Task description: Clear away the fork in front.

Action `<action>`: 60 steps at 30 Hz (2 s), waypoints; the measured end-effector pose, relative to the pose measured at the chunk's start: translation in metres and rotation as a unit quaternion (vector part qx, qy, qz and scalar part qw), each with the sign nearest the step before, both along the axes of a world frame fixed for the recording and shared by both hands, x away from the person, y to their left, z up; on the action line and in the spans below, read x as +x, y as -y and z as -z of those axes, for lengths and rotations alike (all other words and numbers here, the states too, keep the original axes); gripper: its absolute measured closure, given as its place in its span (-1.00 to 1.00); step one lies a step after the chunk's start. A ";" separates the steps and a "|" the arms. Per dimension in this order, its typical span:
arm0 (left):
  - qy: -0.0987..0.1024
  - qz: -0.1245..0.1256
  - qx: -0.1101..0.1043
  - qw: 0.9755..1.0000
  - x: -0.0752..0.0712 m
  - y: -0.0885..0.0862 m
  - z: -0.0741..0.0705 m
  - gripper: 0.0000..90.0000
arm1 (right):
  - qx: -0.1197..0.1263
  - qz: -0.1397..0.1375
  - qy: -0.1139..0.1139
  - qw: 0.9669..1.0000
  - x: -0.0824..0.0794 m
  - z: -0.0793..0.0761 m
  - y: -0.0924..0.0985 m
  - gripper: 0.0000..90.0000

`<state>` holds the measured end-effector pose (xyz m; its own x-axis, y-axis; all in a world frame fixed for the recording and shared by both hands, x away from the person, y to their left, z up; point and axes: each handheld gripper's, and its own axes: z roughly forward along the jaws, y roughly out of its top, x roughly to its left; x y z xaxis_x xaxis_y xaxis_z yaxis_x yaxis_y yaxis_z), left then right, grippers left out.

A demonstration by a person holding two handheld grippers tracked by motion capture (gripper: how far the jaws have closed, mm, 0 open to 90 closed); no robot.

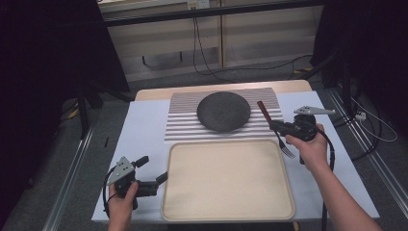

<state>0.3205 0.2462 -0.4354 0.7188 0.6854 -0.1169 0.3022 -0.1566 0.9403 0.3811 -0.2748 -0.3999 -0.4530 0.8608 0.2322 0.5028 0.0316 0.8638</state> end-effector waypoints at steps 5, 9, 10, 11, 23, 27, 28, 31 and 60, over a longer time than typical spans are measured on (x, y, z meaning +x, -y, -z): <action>-0.002 0.003 0.000 1.000 0.000 0.003 -0.001 -0.95 | 0.017 -0.023 0.011 1.000 -0.020 0.002 -0.013 0.74; 0.001 0.004 0.002 1.000 0.000 0.006 -0.002 -0.95 | 0.019 -0.039 0.015 0.999 -0.032 0.005 -0.022 0.74; 0.000 0.004 -0.001 1.000 0.000 0.008 -0.002 -0.95 | 0.020 -0.042 0.014 0.999 -0.034 0.005 -0.024 0.74; 0.000 0.005 -0.001 1.000 0.000 0.009 -0.003 -0.95 | 0.020 -0.045 0.015 0.999 -0.037 0.006 -0.026 0.74; -0.002 0.022 -0.008 1.000 0.001 0.022 -0.012 -0.95 | 0.052 -0.083 0.040 0.994 -0.063 0.010 -0.048 0.74; -0.006 0.021 -0.010 1.000 0.002 0.027 -0.017 -0.95 | 0.055 -0.094 0.043 0.993 -0.065 0.012 -0.055 0.74; -0.007 0.023 -0.011 1.000 0.002 0.029 -0.018 -0.95 | 0.056 -0.099 0.045 0.992 -0.065 0.012 -0.057 0.74; -0.011 0.025 -0.003 1.000 0.003 0.036 -0.022 -0.95 | 0.055 -0.104 0.051 0.992 -0.067 0.011 -0.062 0.74; -0.049 0.066 -0.041 0.996 0.024 0.125 -0.031 -0.91 | 0.056 -0.149 0.051 0.986 -0.069 0.018 -0.096 0.74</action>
